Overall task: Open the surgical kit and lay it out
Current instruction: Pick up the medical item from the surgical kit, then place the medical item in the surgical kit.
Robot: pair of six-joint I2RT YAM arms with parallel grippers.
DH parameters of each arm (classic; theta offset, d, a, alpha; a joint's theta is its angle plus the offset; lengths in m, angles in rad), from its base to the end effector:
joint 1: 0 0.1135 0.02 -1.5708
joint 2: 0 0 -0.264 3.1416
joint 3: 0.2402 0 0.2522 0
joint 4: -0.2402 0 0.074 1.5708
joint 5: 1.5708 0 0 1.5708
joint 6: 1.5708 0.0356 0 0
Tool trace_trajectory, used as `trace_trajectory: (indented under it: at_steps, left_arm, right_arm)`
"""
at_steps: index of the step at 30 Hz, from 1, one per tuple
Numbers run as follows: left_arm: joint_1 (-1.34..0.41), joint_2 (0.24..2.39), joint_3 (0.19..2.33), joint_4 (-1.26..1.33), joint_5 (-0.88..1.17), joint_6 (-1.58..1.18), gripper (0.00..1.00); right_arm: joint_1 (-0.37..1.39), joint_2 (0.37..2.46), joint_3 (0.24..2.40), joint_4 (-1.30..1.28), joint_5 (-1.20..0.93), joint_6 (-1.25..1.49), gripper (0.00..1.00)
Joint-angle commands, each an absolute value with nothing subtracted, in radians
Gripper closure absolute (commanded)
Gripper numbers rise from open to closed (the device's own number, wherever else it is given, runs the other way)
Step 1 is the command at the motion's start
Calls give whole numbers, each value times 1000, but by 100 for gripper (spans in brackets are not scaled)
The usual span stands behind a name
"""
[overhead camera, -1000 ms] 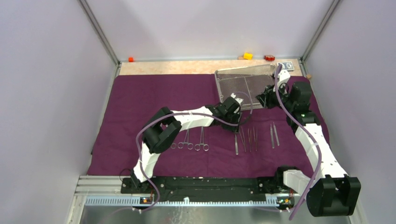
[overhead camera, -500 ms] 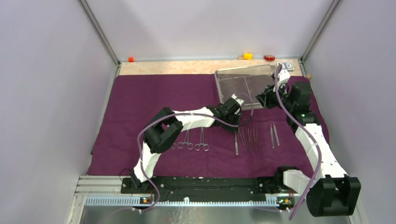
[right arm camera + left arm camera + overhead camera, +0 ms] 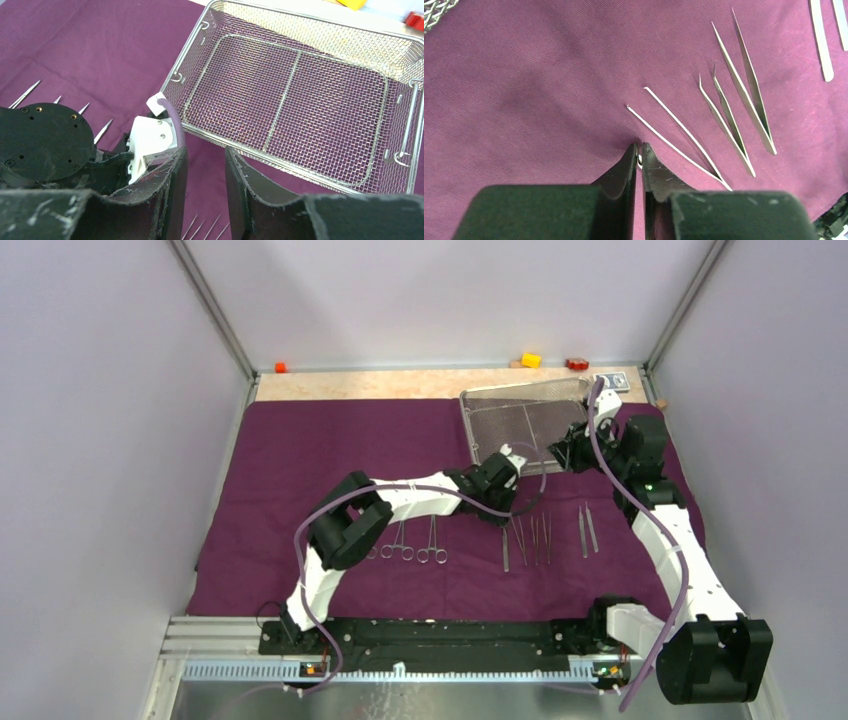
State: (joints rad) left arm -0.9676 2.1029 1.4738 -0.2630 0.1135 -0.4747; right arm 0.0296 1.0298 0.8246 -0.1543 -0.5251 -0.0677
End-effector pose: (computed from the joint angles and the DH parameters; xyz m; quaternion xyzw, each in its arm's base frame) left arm 0.2553 -0.3778 0.1602 0.2480 0.9084 -0.2596 0.2143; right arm 0.2336 0.0248 0.3118 -0.1862 0.7858 0.2029 0.5538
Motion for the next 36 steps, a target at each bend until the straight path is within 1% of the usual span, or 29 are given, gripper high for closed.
trace_trajectory:
  at_steps: [1,4,12,15,21,27,31,33,36]
  left_arm:
    - [-973,2022,1436,-187,95,-413,93]
    - [-972,1997,1404,-142,111,-393,100]
    - [-959,1932,1316,-30,148,-374,100]
    - [-934,1910,1267,66,217,-380,100]
    - [-818,1908,1134,336,515,-441,100]
    - [-778,1890,1079,441,605,-451,100]
    - [-741,1831,1029,516,655,-449,100]
    - [-716,1790,1000,561,677,-459,100]
    - [-671,1728,957,651,713,-486,100]
  right_arm:
    - [22,1031,827,-129,-536,-72,67]
    - [22,1032,827,-128,-535,-74,67]
    - [22,1031,825,-127,-534,-74,67]
    - [23,1031,825,-127,-534,-74,67]
    - [23,1031,824,-126,-535,-75,67]
    - [23,1024,821,-125,-545,-72,67]
    - [22,1005,811,-111,-615,-38,67]
    - [23,992,795,-87,-684,-13,67]
    - [25,993,760,-30,-798,65,62]
